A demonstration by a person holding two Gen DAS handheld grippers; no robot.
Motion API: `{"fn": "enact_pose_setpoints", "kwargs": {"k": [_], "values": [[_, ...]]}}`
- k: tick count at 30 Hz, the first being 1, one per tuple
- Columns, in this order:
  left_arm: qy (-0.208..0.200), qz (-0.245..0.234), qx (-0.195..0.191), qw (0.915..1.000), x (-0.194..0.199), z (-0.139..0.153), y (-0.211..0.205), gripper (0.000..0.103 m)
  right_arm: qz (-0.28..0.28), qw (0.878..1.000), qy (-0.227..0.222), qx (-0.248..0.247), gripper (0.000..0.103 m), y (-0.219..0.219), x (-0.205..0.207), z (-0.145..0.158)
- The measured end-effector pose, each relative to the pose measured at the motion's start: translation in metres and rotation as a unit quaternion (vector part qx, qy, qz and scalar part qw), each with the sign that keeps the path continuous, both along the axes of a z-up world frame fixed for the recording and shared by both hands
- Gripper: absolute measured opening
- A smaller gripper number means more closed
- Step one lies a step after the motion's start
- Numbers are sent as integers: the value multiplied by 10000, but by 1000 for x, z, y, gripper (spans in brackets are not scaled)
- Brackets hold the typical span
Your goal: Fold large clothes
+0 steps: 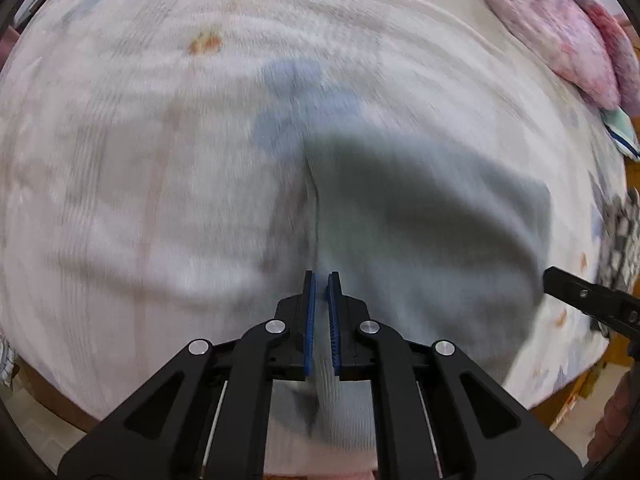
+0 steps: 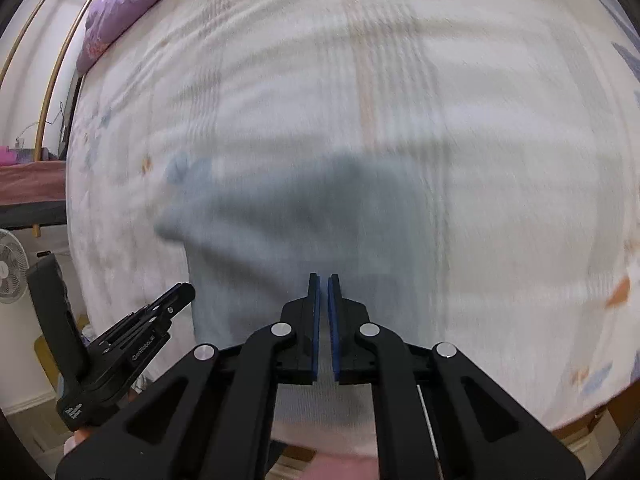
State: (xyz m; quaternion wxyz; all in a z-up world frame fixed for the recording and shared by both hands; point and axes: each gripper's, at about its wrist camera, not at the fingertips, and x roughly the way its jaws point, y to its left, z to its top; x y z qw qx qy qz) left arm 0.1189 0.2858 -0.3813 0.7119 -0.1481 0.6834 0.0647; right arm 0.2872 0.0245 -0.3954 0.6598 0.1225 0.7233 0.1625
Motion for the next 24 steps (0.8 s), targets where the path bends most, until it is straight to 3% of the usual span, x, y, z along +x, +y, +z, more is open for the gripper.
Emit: {"fn": "enact_pose_setpoints", "kwargs": {"k": [3,6,9,11,15,17,19,20,22,23,24], "values": [[41,20,-151,9999,-19,5,-8,8,80,9991,417,-97,7,-4,-25,-10],[86,-15,-171,9998,-34,0,-15,8,57,9994,321,-96,5,-5,-45,-20],[351,-102,125,9993,-46,-22,-15,7,7,9991,422,-33,5,-5,-46,-35],[344,-37,12,9994,-53,-32,-9,8,-251,9979,580,141,5,-13,-46,-43],[335,-41,19,9994,-54,-27,-1,9,-76,9988,468,141,5,-10,-47,-45],[341,-41,110,9993,-54,-21,3,22,-1,9988,467,139,6,-9,-45,-41],[272,-53,203,9994,-54,-14,8,28,-52,9980,580,255,10,-10,-44,-41],[215,-51,275,9994,-52,-10,10,29,-109,9968,689,391,18,-13,-43,-41],[84,65,228,9997,-53,0,23,32,-221,9928,874,783,57,-22,-44,-39],[36,137,141,9998,-54,3,28,38,-264,9913,863,956,92,-24,-44,-35],[-23,207,74,9998,-54,6,35,41,-275,9924,784,913,95,-27,-44,-31]]}}
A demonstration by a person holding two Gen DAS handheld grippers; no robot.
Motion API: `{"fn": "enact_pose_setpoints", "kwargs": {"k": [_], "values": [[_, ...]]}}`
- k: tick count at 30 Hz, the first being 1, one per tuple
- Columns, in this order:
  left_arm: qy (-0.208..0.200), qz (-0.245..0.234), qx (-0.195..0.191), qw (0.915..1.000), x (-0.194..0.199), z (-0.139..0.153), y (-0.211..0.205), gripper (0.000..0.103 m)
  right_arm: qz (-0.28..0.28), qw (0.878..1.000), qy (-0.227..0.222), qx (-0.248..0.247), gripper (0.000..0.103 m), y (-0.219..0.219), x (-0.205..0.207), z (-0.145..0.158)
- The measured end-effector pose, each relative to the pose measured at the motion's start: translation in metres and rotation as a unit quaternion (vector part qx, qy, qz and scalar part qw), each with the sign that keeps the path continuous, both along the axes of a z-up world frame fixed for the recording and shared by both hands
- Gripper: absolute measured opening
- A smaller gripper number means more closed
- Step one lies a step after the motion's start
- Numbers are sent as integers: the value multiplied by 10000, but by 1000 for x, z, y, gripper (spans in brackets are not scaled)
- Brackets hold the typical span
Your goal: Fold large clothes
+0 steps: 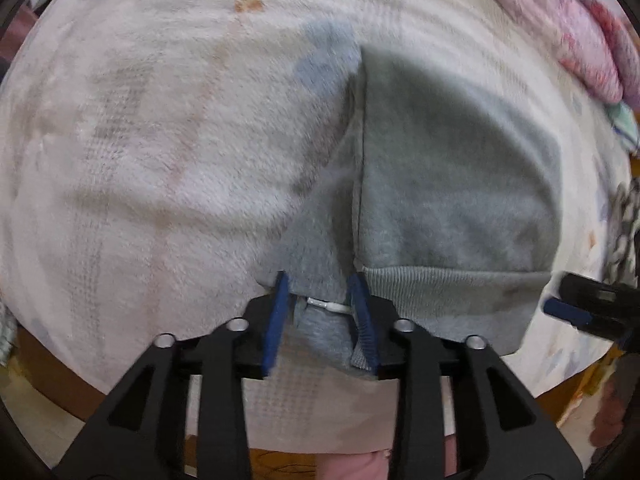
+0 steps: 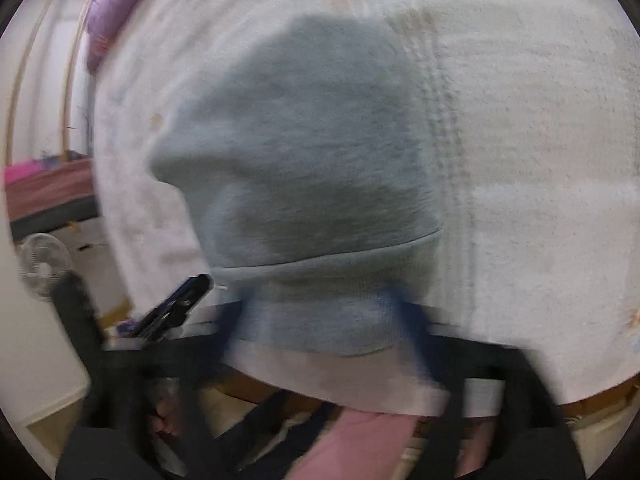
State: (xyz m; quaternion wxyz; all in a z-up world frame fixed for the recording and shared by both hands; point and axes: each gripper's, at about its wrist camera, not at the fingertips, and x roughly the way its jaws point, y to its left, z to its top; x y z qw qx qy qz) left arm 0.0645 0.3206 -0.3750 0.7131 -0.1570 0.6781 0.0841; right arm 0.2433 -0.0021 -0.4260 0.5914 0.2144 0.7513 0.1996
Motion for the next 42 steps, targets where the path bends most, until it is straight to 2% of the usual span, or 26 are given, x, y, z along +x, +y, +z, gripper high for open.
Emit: {"fn": "enact_pose_setpoints", "kwargs": {"k": [2,3,4,6,8,13,16,18,20,22,25,26,27,28,29,30,31,32,33,35,36,37,38,39,41,42], "values": [[-133,14,-75,9999,-2,6,7,50,154,9980,-412,-444,95,-4,1,14],[-226,30,-171,9996,-3,9,12,54,296,9969,-520,-518,95,-4,3,17],[-294,83,-282,9991,-3,10,16,60,354,9962,-591,-538,95,-6,4,19],[-412,208,-644,9969,-1,12,28,63,317,9955,-689,-576,95,-11,5,19],[-553,269,-896,9941,2,10,34,71,245,9955,-750,-530,95,-16,10,16],[-797,171,-1787,9805,30,-19,33,77,241,9946,-958,-325,95,-13,30,4],[-937,45,-2161,9718,48,-41,36,81,272,9946,-1000,80,95,-9,46,-9],[-914,-26,-2171,9719,62,-63,37,81,367,9936,-1023,300,95,-5,56,-23],[-762,-79,-2297,9702,72,-81,37,89,545,9936,-827,539,95,3,67,-46],[-929,-261,-2620,9602,73,-87,38,98,527,9914,-614,1030,95,3,73,-66],[-949,-548,-2750,9552,69,-90,32,98,347,9864,-502,1524,97,0,73,-85],[-831,-421,-3110,9459,68,-94,33,98,252,9854,-558,1591,97,-2,71,-85],[-660,-224,-3696,9266,66,-101,32,98,171,9838,-567,1692,97,-2,66,-85],[-420,-23,-4327,9005,63,-111,27,98,200,9798,-224,1976,97,2,59,-92],[-298,50,-4488,8931,59,-118,17,98,254,9761,167,2153,97,8,50,-99],[-392,-136,-4246,9044,58,-115,9,98,311,9775,74,2085,97,11,39,-100],[-443,-324,-4121,9095,58,-113,1,98,406,9783,-191,2024,97,12,35,-94],[-480,-370,-4065,9116,59,-112,-4,98,448,9790,-375,1953,97,13,31,-90],[-491,-244,-4103,9103,60,-114,-4,98,313,9802,-405,1912,97,13,30,-91],[-534,282,-4178,9065,65,-119,-1,98,126,9814,-364,1880,97,14,31,-94],[-513,408,-4091,9101,67,-118,-2,97,124,9819,-339,1859,97,15,33,-94],[-521,435,-3901,9183,68,-115,-6,92,91,9831,-282,1808,96,15,34,-92],[-589,357,-3571,9315,69,-107,-10,74,19,9852,-277,1691,83,14,33,-89],[-661,249,-3335,9401,70,-100,-13,69,53,9874,-452,1518,72,13,31,-82],[-787,153,-3040,9493,69,-85,-21,55,48,9885,-665,1357,65,13,26,-68],[-839,102,-2828,9554,68,-74,-27,52,-13,9893,-659,1300,63,13,24,-62]]}}
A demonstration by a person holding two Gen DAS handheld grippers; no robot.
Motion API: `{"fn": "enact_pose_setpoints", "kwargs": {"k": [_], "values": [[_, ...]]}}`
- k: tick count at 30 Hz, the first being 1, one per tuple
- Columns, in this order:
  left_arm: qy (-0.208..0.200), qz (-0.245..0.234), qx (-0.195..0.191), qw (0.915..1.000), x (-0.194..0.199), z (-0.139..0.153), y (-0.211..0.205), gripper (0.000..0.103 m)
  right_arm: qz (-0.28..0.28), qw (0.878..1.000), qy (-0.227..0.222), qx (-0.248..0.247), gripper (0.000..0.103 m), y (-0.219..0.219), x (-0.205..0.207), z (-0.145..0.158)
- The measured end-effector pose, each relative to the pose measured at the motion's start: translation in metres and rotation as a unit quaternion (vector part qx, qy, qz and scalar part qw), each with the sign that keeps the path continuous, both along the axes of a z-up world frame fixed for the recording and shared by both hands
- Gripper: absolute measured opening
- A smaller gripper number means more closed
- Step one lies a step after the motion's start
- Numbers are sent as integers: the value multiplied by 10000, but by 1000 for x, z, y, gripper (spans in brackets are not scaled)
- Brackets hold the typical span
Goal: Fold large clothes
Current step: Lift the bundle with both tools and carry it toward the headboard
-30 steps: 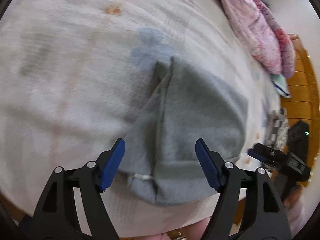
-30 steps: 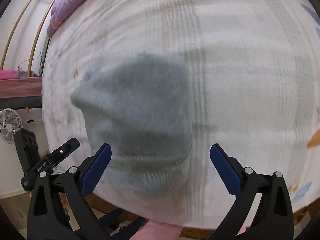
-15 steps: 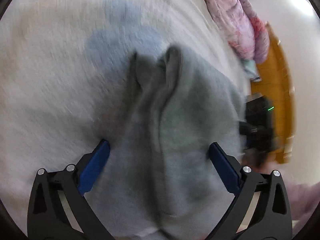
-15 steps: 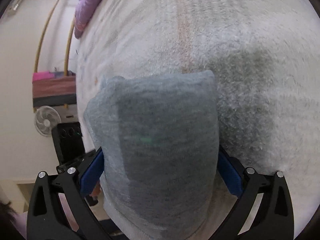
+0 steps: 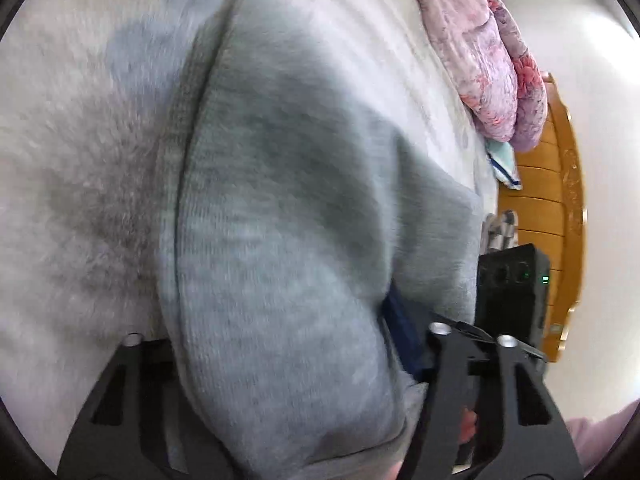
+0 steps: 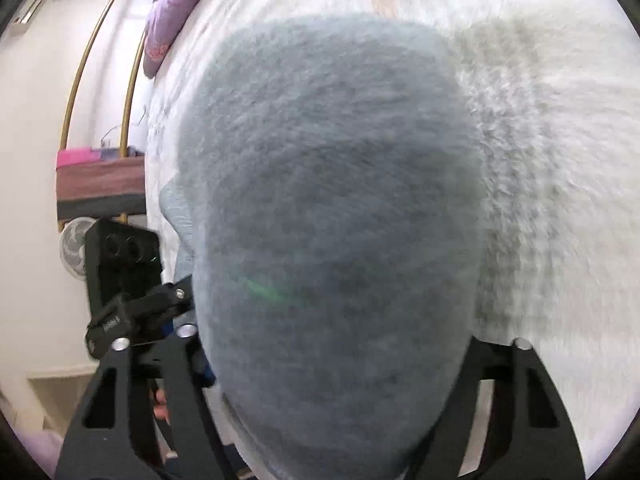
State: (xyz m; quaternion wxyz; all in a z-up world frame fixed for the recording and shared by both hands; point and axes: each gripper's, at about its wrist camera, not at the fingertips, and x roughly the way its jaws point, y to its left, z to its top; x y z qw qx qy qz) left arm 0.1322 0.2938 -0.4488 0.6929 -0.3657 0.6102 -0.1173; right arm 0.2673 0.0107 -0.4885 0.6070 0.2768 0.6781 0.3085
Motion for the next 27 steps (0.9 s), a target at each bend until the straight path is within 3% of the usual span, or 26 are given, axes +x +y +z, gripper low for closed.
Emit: {"fn": "enact_pose_setpoints", "kwargs": {"k": [2,5,13,21,27], "values": [[-111,-70,197,9997,-1,15,-5,44,-19,10000,9,-76,62,-1,-2,12],[-291,-81,246,9992,-2,47,-10,44,-97,9999,-57,3,61,-2,-8,41],[-907,-463,552,9933,-1,178,-54,44,-274,9980,-493,268,61,-39,-30,160],[-1386,-950,548,9843,-3,282,-141,45,-780,9910,-1077,185,61,-127,-62,266],[-1616,-1472,382,9751,-4,320,-227,46,-1309,9804,-1470,48,61,-206,-97,309]]}}
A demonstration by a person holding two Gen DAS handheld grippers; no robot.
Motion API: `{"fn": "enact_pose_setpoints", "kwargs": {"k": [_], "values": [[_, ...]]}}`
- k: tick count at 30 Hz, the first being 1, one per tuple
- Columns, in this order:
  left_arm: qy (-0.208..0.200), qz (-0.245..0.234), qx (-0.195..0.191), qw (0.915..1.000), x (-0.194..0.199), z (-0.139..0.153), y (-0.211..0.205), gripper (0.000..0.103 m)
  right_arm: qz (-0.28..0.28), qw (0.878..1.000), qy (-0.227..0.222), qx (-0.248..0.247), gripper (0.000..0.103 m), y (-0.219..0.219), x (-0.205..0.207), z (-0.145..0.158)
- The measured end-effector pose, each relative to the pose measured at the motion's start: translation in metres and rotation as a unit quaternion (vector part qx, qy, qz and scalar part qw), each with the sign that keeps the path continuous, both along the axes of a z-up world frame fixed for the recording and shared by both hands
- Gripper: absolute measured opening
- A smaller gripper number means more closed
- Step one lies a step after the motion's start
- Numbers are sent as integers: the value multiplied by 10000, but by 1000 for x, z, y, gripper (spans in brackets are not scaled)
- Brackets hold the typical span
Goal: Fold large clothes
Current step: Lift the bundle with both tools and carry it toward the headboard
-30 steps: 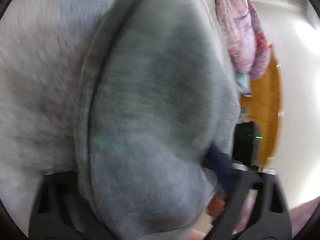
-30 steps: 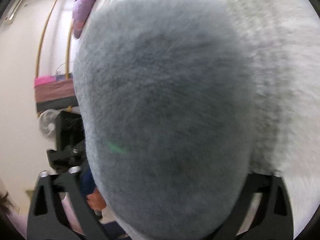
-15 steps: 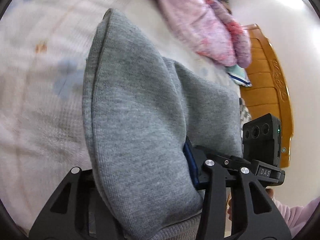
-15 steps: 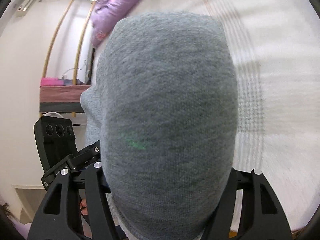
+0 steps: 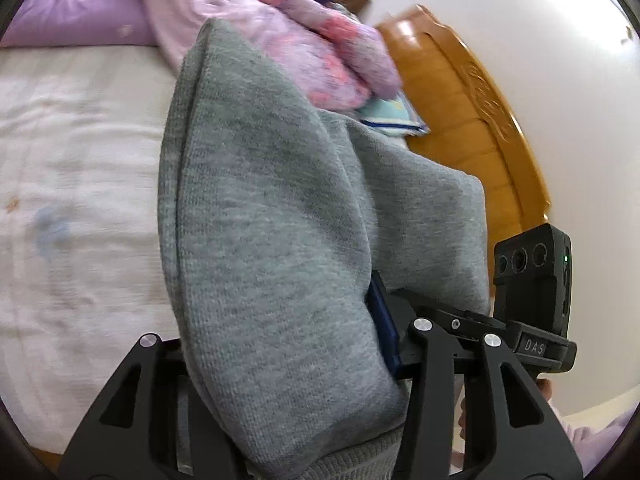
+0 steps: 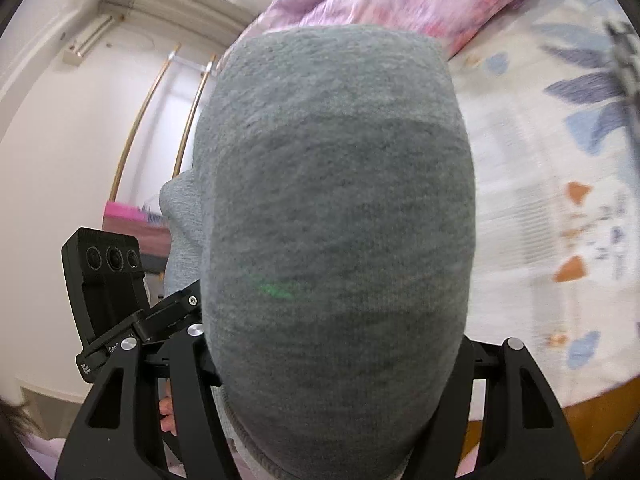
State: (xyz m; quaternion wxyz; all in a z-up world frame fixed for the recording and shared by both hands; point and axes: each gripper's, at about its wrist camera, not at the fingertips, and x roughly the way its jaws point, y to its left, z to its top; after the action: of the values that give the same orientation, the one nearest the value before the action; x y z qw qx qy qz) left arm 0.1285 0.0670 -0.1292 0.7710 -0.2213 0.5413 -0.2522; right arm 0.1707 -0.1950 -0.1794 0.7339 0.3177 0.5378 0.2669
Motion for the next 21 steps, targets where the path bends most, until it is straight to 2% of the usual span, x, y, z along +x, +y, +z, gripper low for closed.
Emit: {"fn": "enact_pose_setpoints", "kwargs": {"k": [5,10,13,16,18,21], "values": [[-57,-585,33,9983,5,11,-86,47,-593,9982,-106,-82,61,-65,-26,11],[-12,-1264,29,9920,9,4,-185,48,-1224,9924,-51,-95,61,-158,-59,8],[-17,-1484,4,9889,23,-7,-249,49,-1496,9886,-9,-174,61,-226,-70,6],[-83,-1605,-28,9870,45,-23,-318,50,-1651,9859,7,-286,61,-279,-57,0],[-107,-1586,-45,9873,62,-40,-364,50,-1691,9850,19,-341,61,-303,-30,-1],[-90,-1487,-15,9888,90,-61,-418,51,-1617,9857,41,-477,61,-359,8,-27]]}}
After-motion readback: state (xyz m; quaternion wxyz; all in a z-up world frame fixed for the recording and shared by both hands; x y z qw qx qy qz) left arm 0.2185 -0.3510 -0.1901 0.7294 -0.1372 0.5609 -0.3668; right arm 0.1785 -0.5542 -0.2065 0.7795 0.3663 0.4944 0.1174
